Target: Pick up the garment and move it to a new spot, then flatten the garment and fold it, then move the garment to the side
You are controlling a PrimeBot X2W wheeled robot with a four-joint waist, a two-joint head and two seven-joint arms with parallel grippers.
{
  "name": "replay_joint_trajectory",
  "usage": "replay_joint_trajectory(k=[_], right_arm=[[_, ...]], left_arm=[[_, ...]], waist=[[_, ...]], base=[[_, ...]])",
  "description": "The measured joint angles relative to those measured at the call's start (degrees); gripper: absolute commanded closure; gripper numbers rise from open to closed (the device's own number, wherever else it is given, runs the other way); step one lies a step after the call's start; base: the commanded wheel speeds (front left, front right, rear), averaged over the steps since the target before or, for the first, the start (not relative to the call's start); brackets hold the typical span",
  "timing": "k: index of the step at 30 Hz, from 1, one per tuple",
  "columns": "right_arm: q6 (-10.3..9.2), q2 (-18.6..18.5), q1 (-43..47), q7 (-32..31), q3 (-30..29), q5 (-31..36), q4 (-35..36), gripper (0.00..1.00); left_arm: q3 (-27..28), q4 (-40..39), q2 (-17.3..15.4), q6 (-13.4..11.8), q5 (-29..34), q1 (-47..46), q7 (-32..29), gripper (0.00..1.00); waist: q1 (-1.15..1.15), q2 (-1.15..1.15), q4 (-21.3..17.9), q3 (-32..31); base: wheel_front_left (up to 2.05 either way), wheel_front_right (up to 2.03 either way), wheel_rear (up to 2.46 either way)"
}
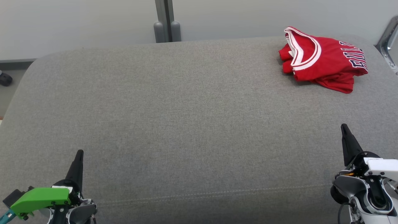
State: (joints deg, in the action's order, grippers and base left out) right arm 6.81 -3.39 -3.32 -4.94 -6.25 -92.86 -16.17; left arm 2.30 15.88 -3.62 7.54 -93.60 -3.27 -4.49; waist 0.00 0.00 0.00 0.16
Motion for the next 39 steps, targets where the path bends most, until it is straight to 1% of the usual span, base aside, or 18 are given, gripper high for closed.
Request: replay_joint_trajectory(k=[39], right_arm=[[0.0, 0.11, 0.0, -0.16, -0.12, 0.0, 0.05, 1.0]], left_arm=[[0.14, -0.03, 0.27, 0.0, 0.0, 0.0, -0.08, 1.0]], waist=[[0.0, 0.0, 0.0, 0.01]], base=[[0.0, 0.0, 0.0]])
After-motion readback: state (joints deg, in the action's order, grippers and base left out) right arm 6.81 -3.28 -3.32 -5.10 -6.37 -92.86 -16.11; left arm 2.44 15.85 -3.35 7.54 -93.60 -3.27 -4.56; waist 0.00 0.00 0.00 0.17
